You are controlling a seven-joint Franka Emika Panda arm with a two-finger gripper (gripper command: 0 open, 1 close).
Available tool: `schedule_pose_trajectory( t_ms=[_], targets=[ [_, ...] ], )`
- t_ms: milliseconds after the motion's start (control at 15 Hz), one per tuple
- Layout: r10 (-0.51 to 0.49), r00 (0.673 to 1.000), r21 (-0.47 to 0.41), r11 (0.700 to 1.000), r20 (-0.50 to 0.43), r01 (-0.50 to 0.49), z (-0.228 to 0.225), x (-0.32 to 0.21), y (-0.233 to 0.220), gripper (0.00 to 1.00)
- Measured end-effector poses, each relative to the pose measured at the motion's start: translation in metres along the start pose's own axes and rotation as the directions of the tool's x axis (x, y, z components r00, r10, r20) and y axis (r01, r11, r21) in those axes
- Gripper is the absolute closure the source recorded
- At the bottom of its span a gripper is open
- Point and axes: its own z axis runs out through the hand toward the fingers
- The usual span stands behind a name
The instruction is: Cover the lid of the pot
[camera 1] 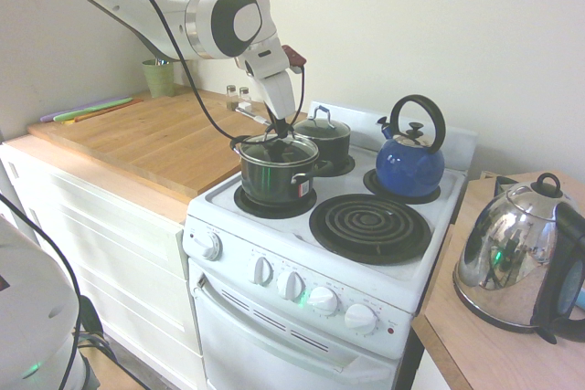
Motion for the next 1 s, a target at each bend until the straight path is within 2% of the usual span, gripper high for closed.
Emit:
schedule_pose_trajectory(
  t_ms=[400,1000],
  targets=[
    [-0.035,0.999,0.015,0.999,-0.005,0.035,-0.011,-0.017,0.007,0.00],
    [-0.069,0.995,0.108,0.991,-0.068,0.076,-0.093,-0.048,0.024,0.00]
  ],
)
